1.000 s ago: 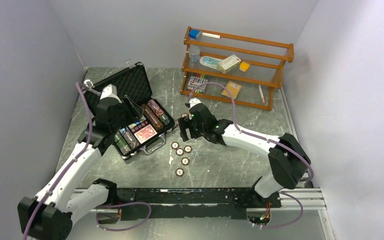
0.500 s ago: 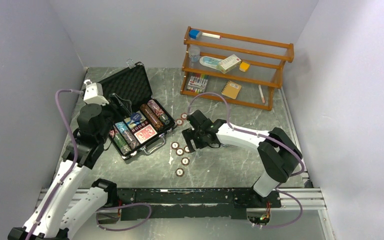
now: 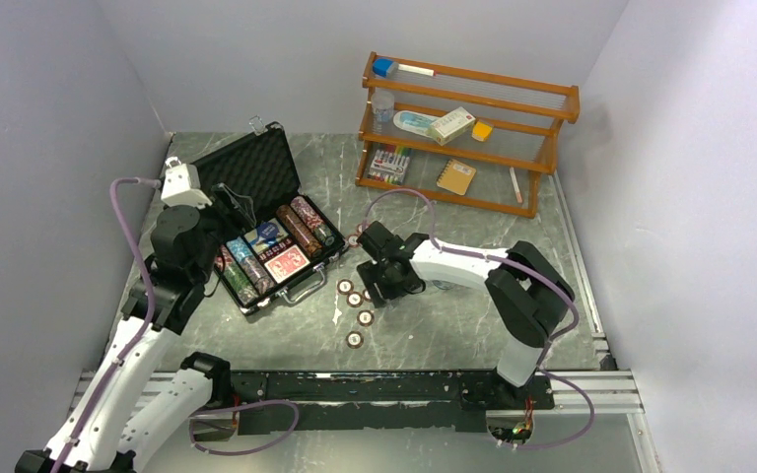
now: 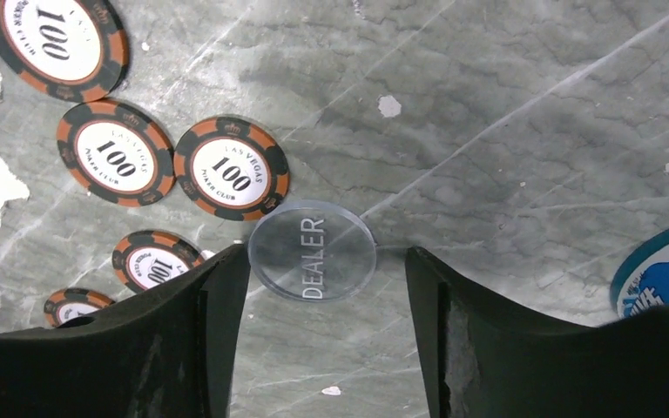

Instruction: Pack up texas hold em set

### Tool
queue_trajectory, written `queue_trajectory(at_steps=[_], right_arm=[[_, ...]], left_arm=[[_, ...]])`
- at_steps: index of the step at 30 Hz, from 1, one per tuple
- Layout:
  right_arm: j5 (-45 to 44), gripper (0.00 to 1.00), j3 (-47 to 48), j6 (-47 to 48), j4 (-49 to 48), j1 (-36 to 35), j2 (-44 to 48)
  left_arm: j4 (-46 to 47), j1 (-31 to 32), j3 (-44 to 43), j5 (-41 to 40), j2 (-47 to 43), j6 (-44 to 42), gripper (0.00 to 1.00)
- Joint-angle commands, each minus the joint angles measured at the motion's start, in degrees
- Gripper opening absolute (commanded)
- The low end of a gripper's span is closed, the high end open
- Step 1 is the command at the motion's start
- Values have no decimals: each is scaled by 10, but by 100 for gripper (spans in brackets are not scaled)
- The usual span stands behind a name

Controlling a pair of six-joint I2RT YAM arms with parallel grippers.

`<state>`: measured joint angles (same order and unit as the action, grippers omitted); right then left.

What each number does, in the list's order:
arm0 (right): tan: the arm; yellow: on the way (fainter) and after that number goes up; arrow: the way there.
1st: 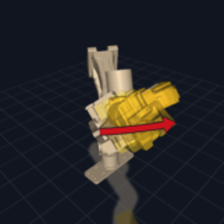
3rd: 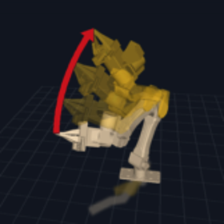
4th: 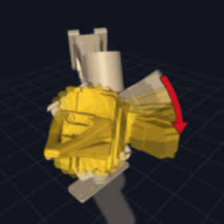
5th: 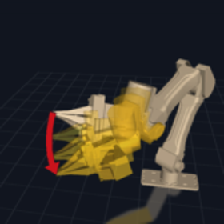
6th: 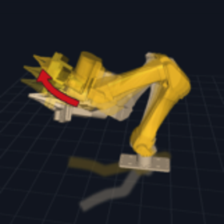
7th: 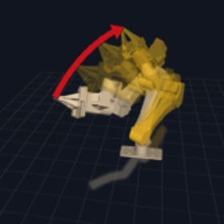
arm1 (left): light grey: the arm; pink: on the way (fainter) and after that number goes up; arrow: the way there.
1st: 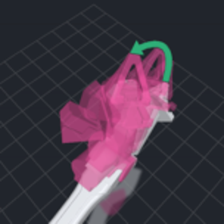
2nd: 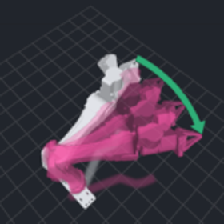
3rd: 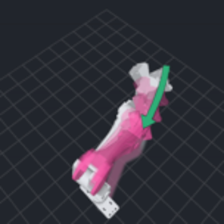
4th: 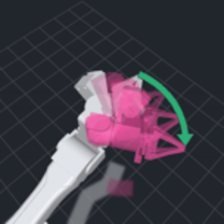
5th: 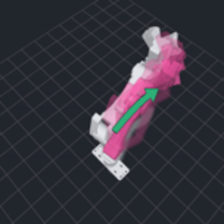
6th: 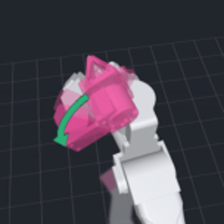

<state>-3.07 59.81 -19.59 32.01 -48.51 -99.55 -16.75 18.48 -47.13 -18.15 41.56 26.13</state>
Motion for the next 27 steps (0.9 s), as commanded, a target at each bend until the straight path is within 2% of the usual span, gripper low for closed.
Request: queue_trajectory(at_steps=[1,5,7,13,18,22,27], right_arm=[[-22,65,12,-16,24,-9,-29],[-37,47,17,-25,34,-11,-33],[-52,43,22,-32,34,-11,-24],[-91,42,46,-24,2,-24,50],[-94,43,92,-6,-45,-42,72],[-69,43,142,0,-114,-56,43],[-39,43,245,-13,-165,-70,-46]], left_arm=[[5,3,4,-21,-12,-9,73],[5,3,6,-24,-17,-8,73],[5,3,6,-25,-17,-8,73],[-1,3,5,-43,-26,-3,73],[-14,3,8,-96,-51,18,72],[-27,3,14,-146,-80,38,72],[-39,3,20,-194,-115,55,72]])
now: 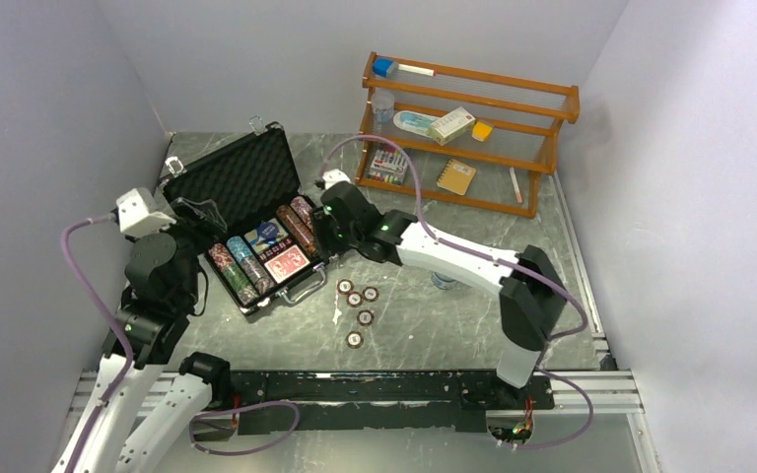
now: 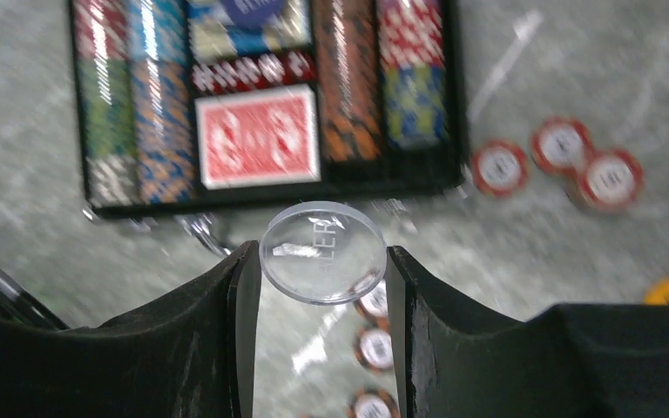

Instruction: Pack up texas hold em set

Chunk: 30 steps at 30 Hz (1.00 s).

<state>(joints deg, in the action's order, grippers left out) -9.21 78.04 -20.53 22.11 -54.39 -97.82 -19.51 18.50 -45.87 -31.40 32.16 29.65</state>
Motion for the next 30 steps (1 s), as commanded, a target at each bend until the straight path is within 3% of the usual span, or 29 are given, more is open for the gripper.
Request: queue_trajectory(at_steps=[1,16,26,30], right_arm=[[29,43,79,-6,-73,-12,-80],[64,45,229,-1,-60,-39,-269],[31,47,262,-3,-22,-43,-312],[32,58,274,0,-9,-43,-320]], left_arm=[[-11,3,10,-67,-26,23,72],[-19,3,5,-60,-10,32,72],[-15,3,12,-66,-21,32,73],[-18,3,9,-67,-17,34,73]])
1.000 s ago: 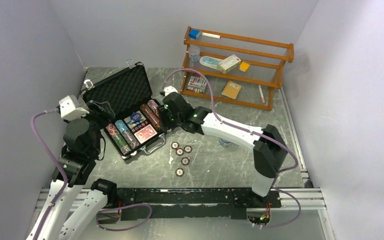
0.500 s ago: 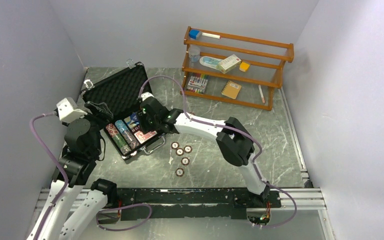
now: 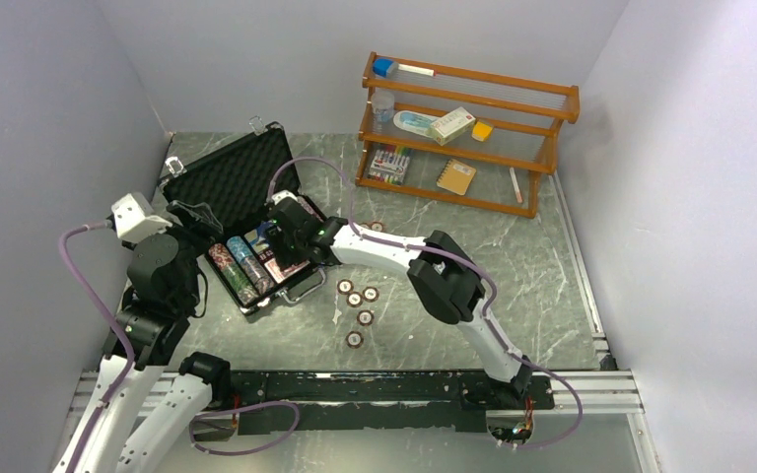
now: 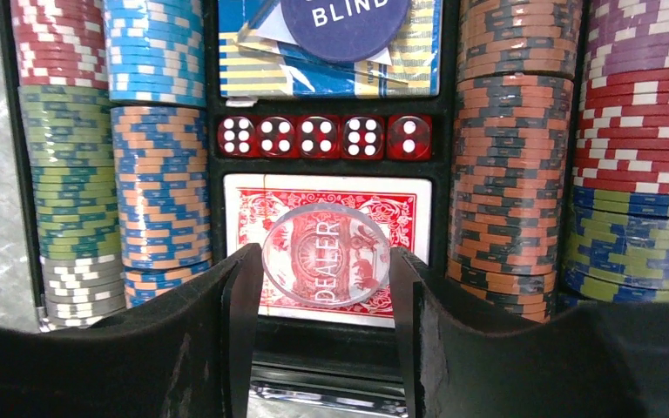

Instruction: Pack up texas hold em set

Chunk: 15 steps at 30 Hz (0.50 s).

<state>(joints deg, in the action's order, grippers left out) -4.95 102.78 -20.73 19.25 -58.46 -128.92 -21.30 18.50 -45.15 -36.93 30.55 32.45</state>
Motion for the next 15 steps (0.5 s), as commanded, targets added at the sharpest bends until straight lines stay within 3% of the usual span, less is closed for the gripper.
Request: queue_trajectory(at_steps=[1,5,10,15], right_arm=[[-6,62,28,3,19,-2,-8],[20,75,24,1,3,-2,10],[7,76,6,9,-8,0,52],[-53,74,-70,9,-30,16,127]], left_arm=[[-1,3,2,-11,0,5,73],[-3,3,1,-11,3,5,73],[1,3,0,-3,6,0,75],[2,3,0,0,8,-2,75]])
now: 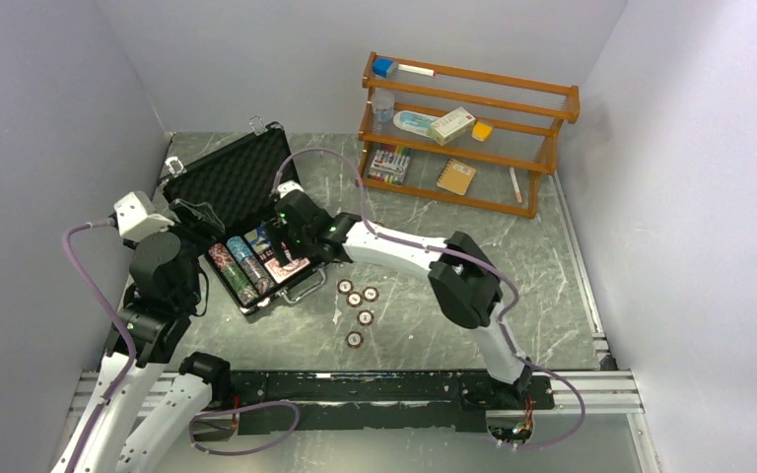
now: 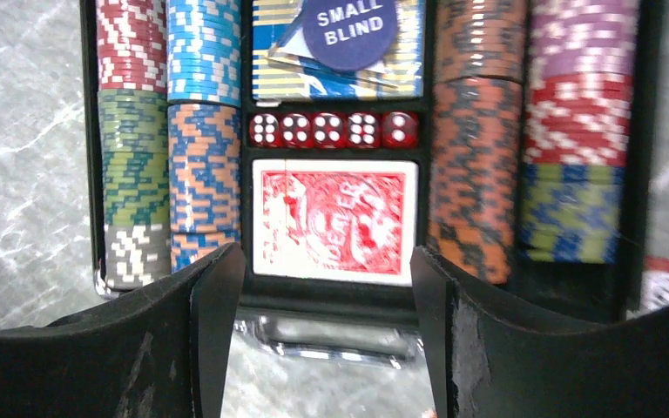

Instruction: Pack up texas hold em set

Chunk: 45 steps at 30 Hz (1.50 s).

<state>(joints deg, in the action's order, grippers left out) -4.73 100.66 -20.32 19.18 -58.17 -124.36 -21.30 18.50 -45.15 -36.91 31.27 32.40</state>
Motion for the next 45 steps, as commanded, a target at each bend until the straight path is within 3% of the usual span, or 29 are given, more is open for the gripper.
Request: queue_trajectory(at_steps=[1,9,12,18,31,45], right_arm=[[-73,74,-71,3,-35,20,108],[-141,74,-225,-41,-18,152,229],[-148,75,-254,-49,8,210,236],[-161,82,-275,-32,35,261,203],[-102,83,-255,3,73,289,111],[-8,72,-294,12,116,296,132]], left_arm=[[3,3,0,1,2,-2,75],[6,3,1,8,3,-4,76],[6,3,1,8,4,-3,76],[6,3,1,10,10,-4,76],[6,3,2,9,12,-5,76],[5,3,2,10,15,-3,76]])
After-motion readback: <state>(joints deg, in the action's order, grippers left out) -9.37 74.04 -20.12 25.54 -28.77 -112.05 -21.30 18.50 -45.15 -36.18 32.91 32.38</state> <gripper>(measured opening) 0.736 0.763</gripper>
